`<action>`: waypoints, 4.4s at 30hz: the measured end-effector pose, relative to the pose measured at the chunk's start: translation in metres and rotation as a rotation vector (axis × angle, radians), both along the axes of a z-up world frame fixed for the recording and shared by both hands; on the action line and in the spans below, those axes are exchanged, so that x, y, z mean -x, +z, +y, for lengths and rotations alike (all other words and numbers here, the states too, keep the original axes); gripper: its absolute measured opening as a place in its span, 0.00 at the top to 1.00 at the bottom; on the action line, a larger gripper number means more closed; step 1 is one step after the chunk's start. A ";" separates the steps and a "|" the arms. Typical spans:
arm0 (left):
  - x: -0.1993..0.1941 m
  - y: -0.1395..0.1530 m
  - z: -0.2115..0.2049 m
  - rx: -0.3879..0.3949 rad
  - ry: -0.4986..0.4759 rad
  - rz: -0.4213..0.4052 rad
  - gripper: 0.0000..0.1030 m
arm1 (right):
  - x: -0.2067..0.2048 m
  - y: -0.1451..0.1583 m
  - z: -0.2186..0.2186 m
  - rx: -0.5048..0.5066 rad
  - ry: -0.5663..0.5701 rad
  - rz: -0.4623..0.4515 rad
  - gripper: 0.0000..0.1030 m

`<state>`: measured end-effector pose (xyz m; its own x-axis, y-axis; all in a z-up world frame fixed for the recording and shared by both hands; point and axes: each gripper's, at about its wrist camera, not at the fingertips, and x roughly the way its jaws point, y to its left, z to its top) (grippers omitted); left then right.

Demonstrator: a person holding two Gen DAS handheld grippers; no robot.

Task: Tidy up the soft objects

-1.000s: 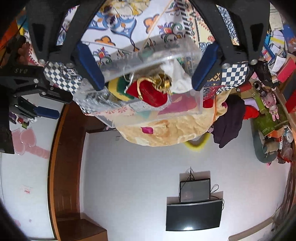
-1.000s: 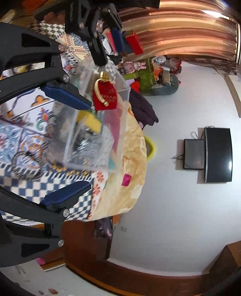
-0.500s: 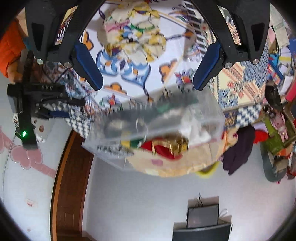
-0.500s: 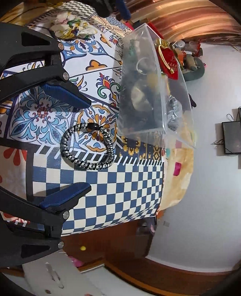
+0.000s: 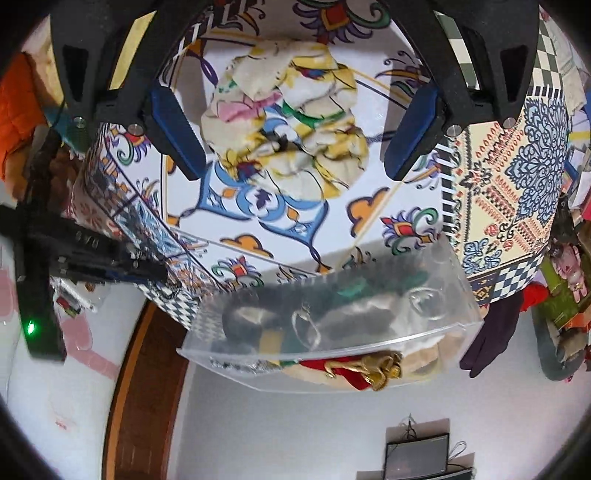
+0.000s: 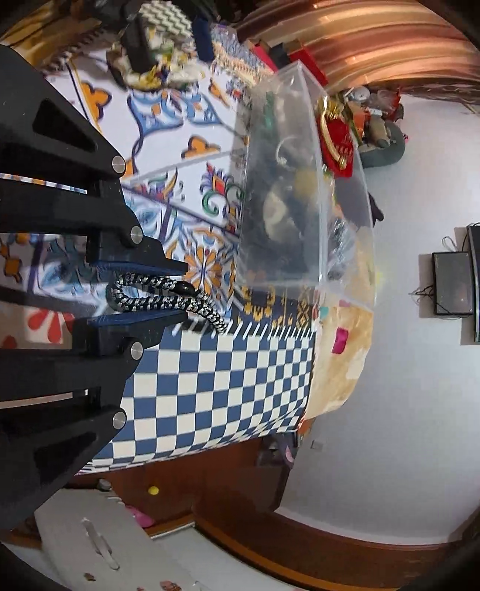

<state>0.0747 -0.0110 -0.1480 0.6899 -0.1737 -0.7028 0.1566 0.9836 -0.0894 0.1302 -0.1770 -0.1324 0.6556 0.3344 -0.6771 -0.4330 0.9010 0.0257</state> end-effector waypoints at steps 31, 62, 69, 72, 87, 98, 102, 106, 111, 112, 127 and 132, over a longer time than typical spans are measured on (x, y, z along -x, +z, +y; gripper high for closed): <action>-0.018 0.090 0.031 0.000 0.091 -0.260 0.77 | 0.026 0.087 0.049 -0.144 0.162 -0.242 0.84; -0.128 0.065 0.073 0.024 0.223 -0.186 0.47 | -0.051 0.045 0.113 -0.074 0.164 -0.120 0.68; -0.123 0.063 0.070 -0.023 0.216 -0.200 0.34 | -0.049 0.048 0.105 -0.061 0.150 -0.135 0.42; -0.117 0.069 0.071 -0.012 0.208 -0.212 0.34 | -0.047 0.054 0.099 -0.073 0.146 -0.145 0.42; -0.034 0.142 0.055 0.047 0.154 -0.437 0.33 | 0.005 0.120 0.059 -0.195 0.129 -0.325 0.41; 0.028 0.173 0.032 -0.003 0.171 -0.605 0.03 | 0.045 0.138 0.040 -0.262 0.095 -0.434 0.16; 0.035 0.176 0.030 0.014 0.167 -0.607 0.02 | 0.051 0.139 0.034 -0.279 0.087 -0.439 0.14; 0.041 0.178 0.032 0.033 0.175 -0.608 0.01 | 0.056 0.139 0.035 -0.283 0.083 -0.458 0.06; 0.044 0.178 0.032 0.036 0.178 -0.608 0.00 | 0.065 0.136 0.033 -0.283 0.080 -0.477 0.03; 0.045 0.178 0.032 0.034 0.179 -0.609 0.00 | 0.066 0.136 0.033 -0.284 0.080 -0.478 0.02; 0.045 0.176 0.029 0.029 0.181 -0.610 0.00 | 0.074 0.135 0.033 -0.289 0.087 -0.486 0.02; 0.045 0.176 0.029 0.029 0.183 -0.605 0.00 | 0.075 0.136 0.032 -0.294 0.089 -0.490 0.01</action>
<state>0.0293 0.0177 0.0280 0.9841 -0.0282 -0.1753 0.0170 0.9978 -0.0646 0.0552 -0.1450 0.0038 0.8299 0.5308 -0.1719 -0.5313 0.8459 0.0467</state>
